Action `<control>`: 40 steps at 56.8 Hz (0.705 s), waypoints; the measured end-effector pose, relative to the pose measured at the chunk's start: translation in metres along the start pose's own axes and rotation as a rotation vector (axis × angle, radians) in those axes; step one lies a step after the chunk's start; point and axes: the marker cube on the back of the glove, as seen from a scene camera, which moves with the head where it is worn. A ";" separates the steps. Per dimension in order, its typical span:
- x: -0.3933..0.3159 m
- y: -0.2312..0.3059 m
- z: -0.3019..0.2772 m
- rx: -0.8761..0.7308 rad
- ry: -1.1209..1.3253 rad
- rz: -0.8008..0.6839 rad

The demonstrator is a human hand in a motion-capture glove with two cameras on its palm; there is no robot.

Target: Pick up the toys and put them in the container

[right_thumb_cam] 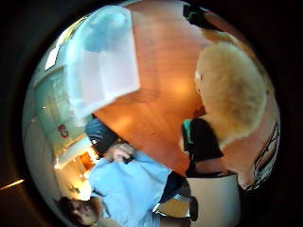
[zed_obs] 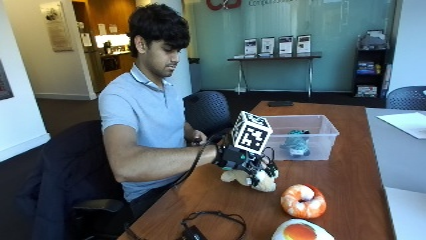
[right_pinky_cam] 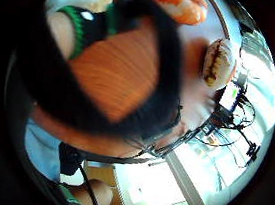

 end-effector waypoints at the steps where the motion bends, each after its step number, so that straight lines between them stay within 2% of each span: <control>1: -0.001 -0.002 0.003 0.019 0.005 -0.004; 12: -0.013 -0.015 0.010 0.291 -0.050 -0.039; 22: -0.002 -0.008 -0.010 0.396 -0.119 -0.036; 30: 0.010 0.007 -0.070 0.533 -0.311 -0.042; 40: -0.012 0.021 -0.188 0.727 -0.439 -0.166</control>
